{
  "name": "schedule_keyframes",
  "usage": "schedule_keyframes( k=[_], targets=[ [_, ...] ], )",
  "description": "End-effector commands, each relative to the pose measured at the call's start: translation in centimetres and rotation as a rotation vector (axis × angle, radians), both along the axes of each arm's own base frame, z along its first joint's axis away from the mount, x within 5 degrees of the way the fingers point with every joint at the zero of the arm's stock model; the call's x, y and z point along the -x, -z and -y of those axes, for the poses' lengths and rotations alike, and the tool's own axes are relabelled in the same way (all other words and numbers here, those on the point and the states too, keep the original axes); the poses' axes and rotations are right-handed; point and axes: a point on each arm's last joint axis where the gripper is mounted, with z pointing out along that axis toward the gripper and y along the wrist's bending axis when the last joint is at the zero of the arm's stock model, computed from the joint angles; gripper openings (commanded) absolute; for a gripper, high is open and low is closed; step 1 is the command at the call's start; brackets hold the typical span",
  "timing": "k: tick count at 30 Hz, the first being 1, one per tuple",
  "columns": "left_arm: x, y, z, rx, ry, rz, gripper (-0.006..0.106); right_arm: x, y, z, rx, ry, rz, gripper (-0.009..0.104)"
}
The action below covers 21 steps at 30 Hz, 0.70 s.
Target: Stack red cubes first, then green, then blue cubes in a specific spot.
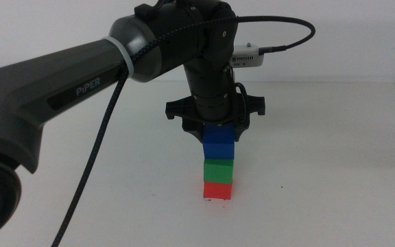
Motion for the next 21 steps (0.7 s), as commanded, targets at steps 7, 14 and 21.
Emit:
schedule_keyframes(
  k=[7, 14, 21],
  targets=[
    [0.26, -0.34, 0.26, 0.016, 0.027, 0.001, -0.002, -0.01, 0.0, -0.01, -0.01, 0.002, 0.003, 0.093],
    [0.32, -0.34, 0.33, 0.022, 0.039, -0.003, 0.002, -0.01, 0.0, -0.01, -0.01, 0.002, 0.003, 0.093],
    [0.17, -0.33, 0.16, 0.0, 0.046, 0.015, 0.056, -0.01, 0.0, -0.01, -0.01, 0.002, 0.003, 0.093]
  ],
)
